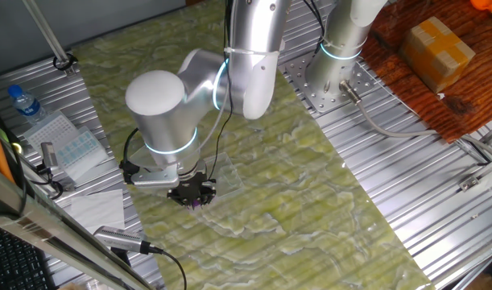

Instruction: Transfer all small pipette tips from one holder to another

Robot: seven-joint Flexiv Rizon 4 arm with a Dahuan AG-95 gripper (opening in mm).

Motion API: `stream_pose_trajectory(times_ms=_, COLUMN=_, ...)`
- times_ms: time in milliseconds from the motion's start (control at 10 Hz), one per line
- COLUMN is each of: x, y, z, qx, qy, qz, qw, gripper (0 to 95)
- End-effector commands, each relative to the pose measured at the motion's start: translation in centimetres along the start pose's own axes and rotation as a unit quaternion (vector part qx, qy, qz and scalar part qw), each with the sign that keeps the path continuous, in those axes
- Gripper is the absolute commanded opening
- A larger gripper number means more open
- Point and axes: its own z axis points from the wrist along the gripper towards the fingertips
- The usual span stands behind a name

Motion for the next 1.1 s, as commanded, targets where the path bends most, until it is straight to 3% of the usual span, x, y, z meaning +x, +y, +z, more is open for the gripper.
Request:
stream_pose_trajectory(times_ms=100, x=0.01, y=0.05, z=0.03, qx=0.013, qy=0.017, qz=-0.083, qw=0.9963, gripper=19.0)
stream_pose_trajectory(times_ms=200, x=0.01, y=0.05, z=0.03, qx=0.013, qy=0.017, qz=-0.083, qw=0.9963, gripper=19.0)
stream_pose_trajectory(times_ms=400, x=-0.02, y=0.08, z=0.06, qx=0.029, qy=0.028, qz=-0.138, qw=0.9896, gripper=19.0)
stream_pose_trajectory(times_ms=1100, x=0.06, y=0.07, z=0.15, qx=0.038, qy=0.027, qz=-0.178, qw=0.983, gripper=19.0)
